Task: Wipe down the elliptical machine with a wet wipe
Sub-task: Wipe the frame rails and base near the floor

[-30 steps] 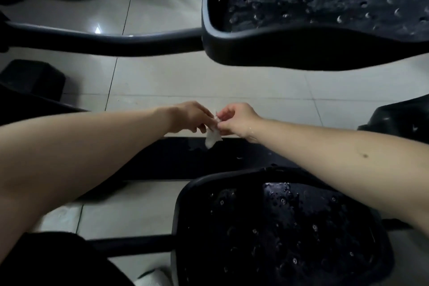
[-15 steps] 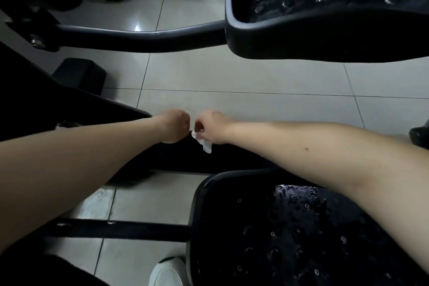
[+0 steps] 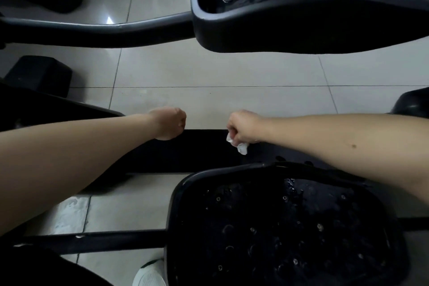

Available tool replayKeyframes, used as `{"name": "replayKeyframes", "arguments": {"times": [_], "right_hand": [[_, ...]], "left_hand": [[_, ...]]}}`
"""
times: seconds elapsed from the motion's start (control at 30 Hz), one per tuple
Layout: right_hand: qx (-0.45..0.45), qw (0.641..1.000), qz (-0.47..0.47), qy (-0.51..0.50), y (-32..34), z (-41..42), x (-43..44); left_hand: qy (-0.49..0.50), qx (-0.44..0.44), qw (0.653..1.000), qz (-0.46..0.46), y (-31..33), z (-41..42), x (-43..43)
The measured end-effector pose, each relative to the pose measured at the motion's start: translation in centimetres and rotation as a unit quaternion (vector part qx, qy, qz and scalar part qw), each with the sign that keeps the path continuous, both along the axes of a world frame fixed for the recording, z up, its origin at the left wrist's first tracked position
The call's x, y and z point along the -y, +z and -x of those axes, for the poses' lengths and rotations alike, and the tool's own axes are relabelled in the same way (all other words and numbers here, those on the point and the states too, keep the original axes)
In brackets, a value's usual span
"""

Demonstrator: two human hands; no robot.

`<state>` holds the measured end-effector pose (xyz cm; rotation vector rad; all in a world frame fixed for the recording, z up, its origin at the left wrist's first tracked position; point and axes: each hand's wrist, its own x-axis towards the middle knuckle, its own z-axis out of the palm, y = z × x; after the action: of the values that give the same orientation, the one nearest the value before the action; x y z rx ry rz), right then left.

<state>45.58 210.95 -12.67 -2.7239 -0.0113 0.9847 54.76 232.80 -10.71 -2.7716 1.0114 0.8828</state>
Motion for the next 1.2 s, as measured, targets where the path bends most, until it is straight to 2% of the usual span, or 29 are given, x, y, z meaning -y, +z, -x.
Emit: {"name": "replayKeyframes", "arguments": {"times": [0.1,0.2,0.4,0.57,0.7,0.8,0.9,1.03,1.1,1.2], "right_hand": [[-0.033,0.998,0.050,-0.004,0.4,1.2,2.6],[-0.045,0.996,0.077,0.027,1.2,1.1,1.7],[0.019,0.998,-0.021,0.057,0.2,-0.7,-5.1],[-0.019,0.994,0.046,0.102,0.4,1.8,-1.9],[-0.081,0.990,0.102,0.048,0.2,5.4,4.6],[-0.118,0.988,0.098,0.012,0.3,5.8,6.1],[-0.084,0.994,0.068,0.014,0.1,4.2,4.0],[-0.001,1.000,0.009,0.012,-1.0,1.4,-0.4],[-0.002,1.000,0.004,0.012,-1.4,0.9,-0.6],[-0.050,0.998,0.045,-0.007,-1.8,2.1,2.9]], "left_hand": [[-0.008,0.004,1.000,0.007,-0.1,0.2,1.1],[-0.015,0.008,1.000,0.012,0.0,0.4,1.9],[-0.043,0.023,0.999,0.011,-0.5,0.8,2.0],[-0.041,0.008,0.999,0.024,-0.7,0.4,2.0],[-0.029,0.011,0.998,0.057,-0.5,0.3,3.1],[-0.030,-0.009,0.998,0.058,-0.2,0.2,4.1],[-0.039,-0.026,0.997,0.058,0.1,0.3,4.8],[-0.055,0.003,0.997,0.056,-1.2,1.1,5.2],[-0.049,-0.001,0.997,0.056,-1.7,1.0,5.4],[-0.037,-0.021,0.997,0.057,-1.9,0.5,5.7]]}}
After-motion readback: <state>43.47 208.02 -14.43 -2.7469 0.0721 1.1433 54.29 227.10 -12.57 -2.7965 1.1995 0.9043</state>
